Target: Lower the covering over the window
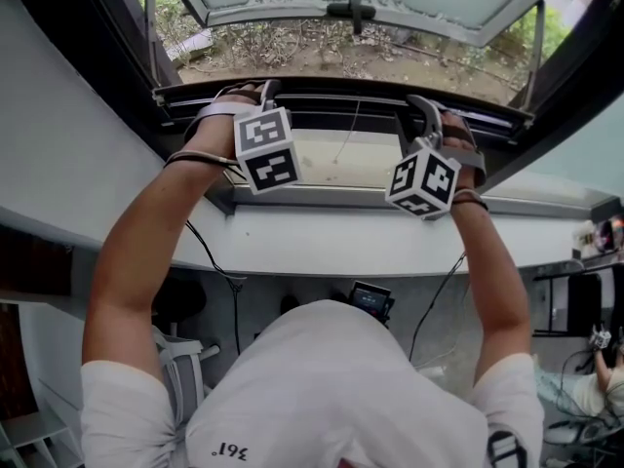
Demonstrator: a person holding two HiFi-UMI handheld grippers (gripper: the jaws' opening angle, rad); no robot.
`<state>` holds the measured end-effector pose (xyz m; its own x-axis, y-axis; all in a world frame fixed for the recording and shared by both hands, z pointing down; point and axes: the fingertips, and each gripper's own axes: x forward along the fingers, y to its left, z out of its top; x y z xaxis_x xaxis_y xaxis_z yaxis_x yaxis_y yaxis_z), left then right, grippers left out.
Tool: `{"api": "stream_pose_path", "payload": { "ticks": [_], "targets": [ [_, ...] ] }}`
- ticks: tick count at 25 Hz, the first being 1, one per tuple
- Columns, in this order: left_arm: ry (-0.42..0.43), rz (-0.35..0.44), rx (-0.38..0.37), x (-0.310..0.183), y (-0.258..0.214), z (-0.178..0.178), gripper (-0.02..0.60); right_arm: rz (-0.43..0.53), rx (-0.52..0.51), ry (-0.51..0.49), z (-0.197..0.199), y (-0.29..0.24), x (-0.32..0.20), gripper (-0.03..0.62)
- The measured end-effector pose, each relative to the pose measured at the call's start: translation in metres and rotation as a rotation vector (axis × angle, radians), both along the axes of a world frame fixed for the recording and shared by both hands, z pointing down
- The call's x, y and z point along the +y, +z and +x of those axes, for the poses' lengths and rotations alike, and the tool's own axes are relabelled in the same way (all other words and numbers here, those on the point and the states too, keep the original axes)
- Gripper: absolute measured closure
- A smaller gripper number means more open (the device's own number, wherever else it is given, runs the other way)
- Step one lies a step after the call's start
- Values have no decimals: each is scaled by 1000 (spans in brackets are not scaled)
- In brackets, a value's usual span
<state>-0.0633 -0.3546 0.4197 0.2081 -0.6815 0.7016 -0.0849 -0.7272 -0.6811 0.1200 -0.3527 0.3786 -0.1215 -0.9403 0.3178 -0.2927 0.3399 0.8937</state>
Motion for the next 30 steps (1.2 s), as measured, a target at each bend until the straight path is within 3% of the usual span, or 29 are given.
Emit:
{"api": "stream_pose_path", "payload": {
  "ticks": [7, 20, 30],
  "targets": [
    [1, -1, 1, 0, 1, 1, 281, -87, 173, 44, 21, 14, -16, 494],
    [-8, -60, 0, 2, 28, -1, 281, -294, 218, 53, 20, 46, -11, 493],
    [-22, -100, -15, 2, 52, -1, 281, -342, 218, 51, 19, 71, -10, 480]
  ]
}}
